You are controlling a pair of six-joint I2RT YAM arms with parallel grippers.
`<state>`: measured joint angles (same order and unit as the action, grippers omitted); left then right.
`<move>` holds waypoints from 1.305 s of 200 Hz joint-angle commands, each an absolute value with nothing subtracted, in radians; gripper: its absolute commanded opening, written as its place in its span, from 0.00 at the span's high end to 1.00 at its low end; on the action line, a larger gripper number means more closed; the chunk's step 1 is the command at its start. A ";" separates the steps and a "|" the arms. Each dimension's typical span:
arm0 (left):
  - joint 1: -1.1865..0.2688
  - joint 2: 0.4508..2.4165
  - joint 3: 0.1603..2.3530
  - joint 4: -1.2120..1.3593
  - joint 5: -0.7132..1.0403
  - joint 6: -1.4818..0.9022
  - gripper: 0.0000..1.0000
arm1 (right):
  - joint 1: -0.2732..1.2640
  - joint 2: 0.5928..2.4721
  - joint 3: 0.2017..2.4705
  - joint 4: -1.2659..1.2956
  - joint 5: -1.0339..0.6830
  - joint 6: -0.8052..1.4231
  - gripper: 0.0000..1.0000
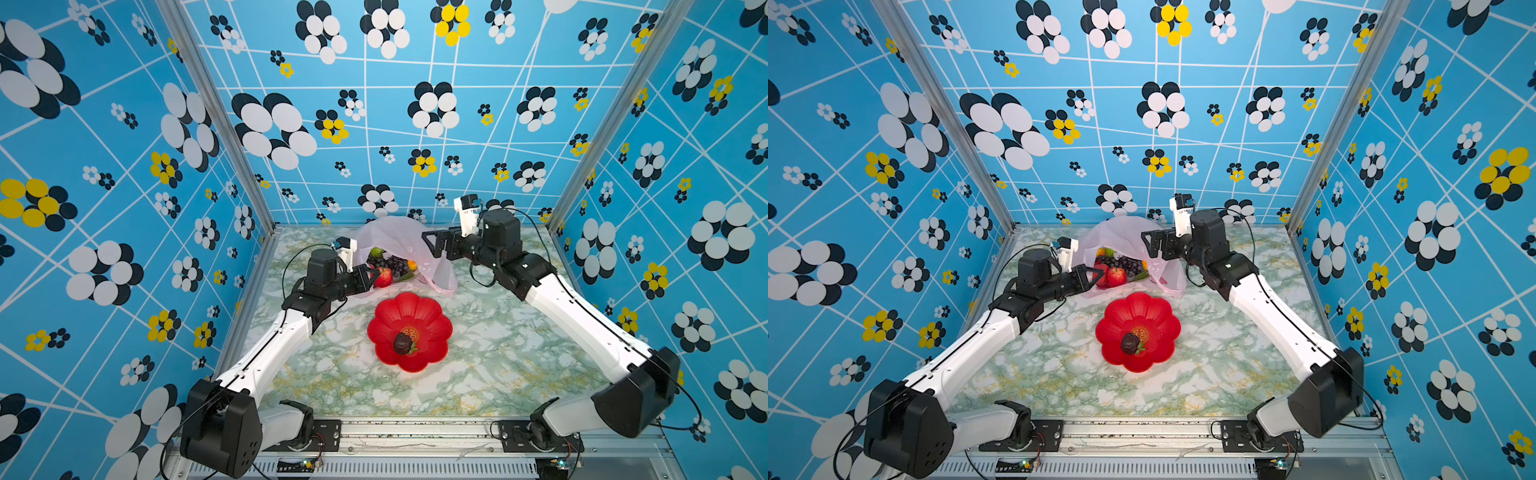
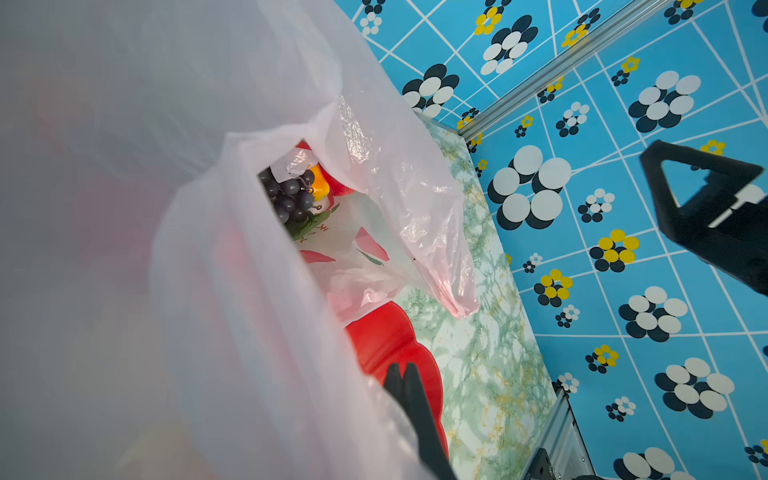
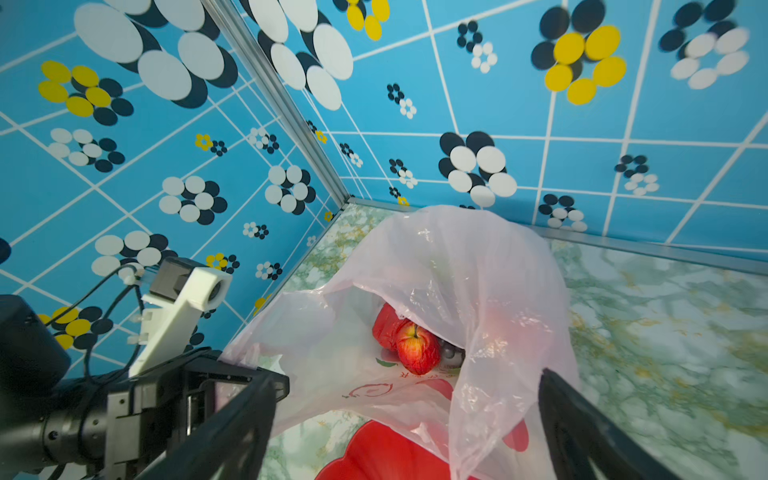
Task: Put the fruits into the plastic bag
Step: 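Pull the right gripper up and out of the bag mouth, then move the right gripper over the brown fruit on the red plate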
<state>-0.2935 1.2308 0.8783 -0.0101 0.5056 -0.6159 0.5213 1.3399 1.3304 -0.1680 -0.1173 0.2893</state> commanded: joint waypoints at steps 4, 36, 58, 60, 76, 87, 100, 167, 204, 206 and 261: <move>-0.286 1.196 0.822 0.014 0.518 -0.579 1.00 | 0.513 1.206 1.241 -0.145 -0.071 0.228 0.01; -0.288 1.182 0.744 0.131 0.484 -0.550 1.00 | 0.512 1.137 1.294 -0.385 -0.092 0.203 0.01; -0.290 1.189 0.729 0.135 0.466 -0.503 1.00 | 0.512 1.132 1.348 -0.548 -0.127 0.224 0.01; -0.290 1.190 0.728 0.135 0.464 -0.499 1.00 | 0.512 1.133 1.352 -0.562 -0.135 0.227 0.01; -0.289 1.201 0.719 0.144 0.463 -0.475 1.00 | 0.512 1.152 1.384 -0.652 -0.211 0.253 0.01; -0.288 1.209 0.708 0.161 0.463 -0.463 1.00 | 0.511 1.172 1.401 -0.702 -0.259 0.268 0.01; -0.290 1.220 0.694 0.184 0.460 -0.453 1.00 | 0.512 1.200 1.418 -0.748 -0.285 0.286 0.01; -0.304 1.261 0.630 0.262 0.431 -0.385 1.00 | 0.521 1.398 1.479 -0.938 -0.388 0.261 0.00; -0.305 1.277 0.633 0.269 0.433 -0.382 1.00 | 0.569 1.476 1.492 -1.000 -0.288 0.201 0.01; -0.305 1.278 0.634 0.269 0.434 -0.382 1.00 | 0.572 1.484 1.494 -1.004 -0.284 0.199 0.01; -0.325 1.287 0.638 0.254 0.399 -0.364 1.00 | 0.681 1.670 1.583 -1.068 -0.221 0.120 0.00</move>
<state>-0.3115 1.2884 0.6365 0.2405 0.4255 -0.3946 0.6411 1.6073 1.5417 -1.0077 -0.2565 0.1749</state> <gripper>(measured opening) 0.044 0.995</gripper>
